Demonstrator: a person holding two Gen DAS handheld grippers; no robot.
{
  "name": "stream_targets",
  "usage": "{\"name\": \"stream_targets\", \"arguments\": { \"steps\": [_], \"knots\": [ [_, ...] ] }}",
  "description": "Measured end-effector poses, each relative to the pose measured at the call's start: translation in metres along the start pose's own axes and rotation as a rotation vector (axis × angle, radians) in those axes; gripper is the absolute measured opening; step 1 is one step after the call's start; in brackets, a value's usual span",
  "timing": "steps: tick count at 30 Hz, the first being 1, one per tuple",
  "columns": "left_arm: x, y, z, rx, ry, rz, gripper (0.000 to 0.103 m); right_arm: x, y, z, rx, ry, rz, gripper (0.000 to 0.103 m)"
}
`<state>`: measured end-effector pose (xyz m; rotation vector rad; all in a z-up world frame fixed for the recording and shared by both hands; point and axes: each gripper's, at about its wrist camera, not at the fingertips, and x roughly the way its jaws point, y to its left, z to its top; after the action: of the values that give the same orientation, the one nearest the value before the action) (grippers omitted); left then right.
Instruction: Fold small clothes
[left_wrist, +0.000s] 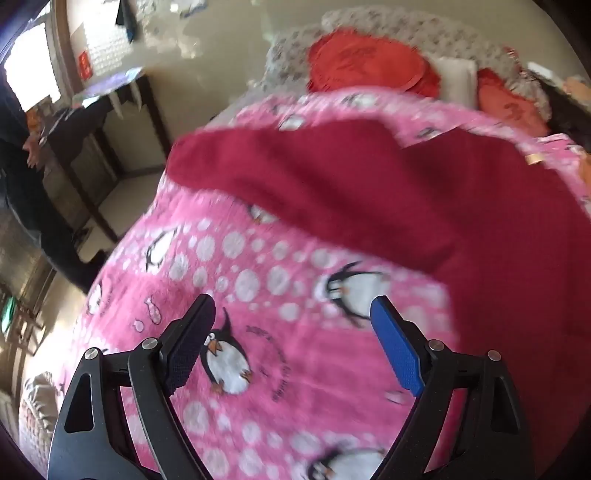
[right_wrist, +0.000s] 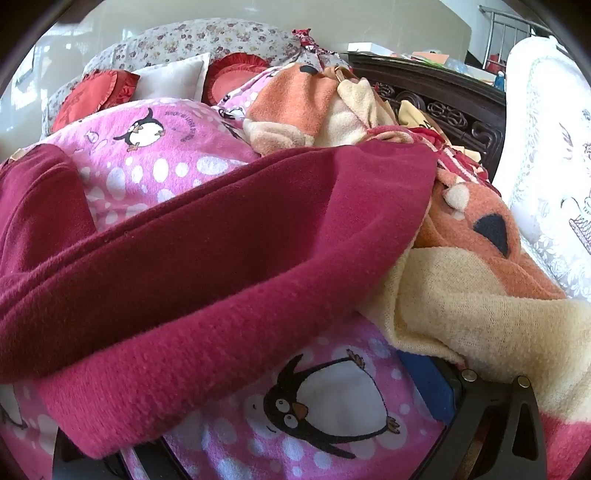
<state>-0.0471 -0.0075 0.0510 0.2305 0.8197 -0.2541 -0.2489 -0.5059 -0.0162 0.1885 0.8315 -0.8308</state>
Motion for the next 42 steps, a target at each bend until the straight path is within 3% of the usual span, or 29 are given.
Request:
{"name": "stream_targets", "arguments": {
  "steps": [5,9,16,22,42],
  "knots": [
    [-0.034,-0.021,-0.001,-0.017,-0.002,-0.093,0.086,-0.008,-0.004,-0.006,-0.028,0.058,0.005,0.103],
    [-0.054,-0.039,-0.002,-0.006,-0.009,-0.147,0.086,-0.038,-0.009,-0.010,-0.025,0.123,0.083,0.101],
    [-0.078,-0.062,-0.005,0.044,-0.031,-0.211,0.086,-0.127,-0.010,-0.010,-0.081,0.032,0.029,0.100],
    [-0.088,-0.076,-0.007,0.057,-0.018,-0.257,0.086,-0.178,-0.002,-0.007,-0.041,-0.011,0.075,0.101],
    [-0.105,-0.088,-0.011,0.089,-0.052,-0.264,0.086,-0.207,0.050,-0.009,-0.074,-0.006,0.145,0.101]
  ]
}}
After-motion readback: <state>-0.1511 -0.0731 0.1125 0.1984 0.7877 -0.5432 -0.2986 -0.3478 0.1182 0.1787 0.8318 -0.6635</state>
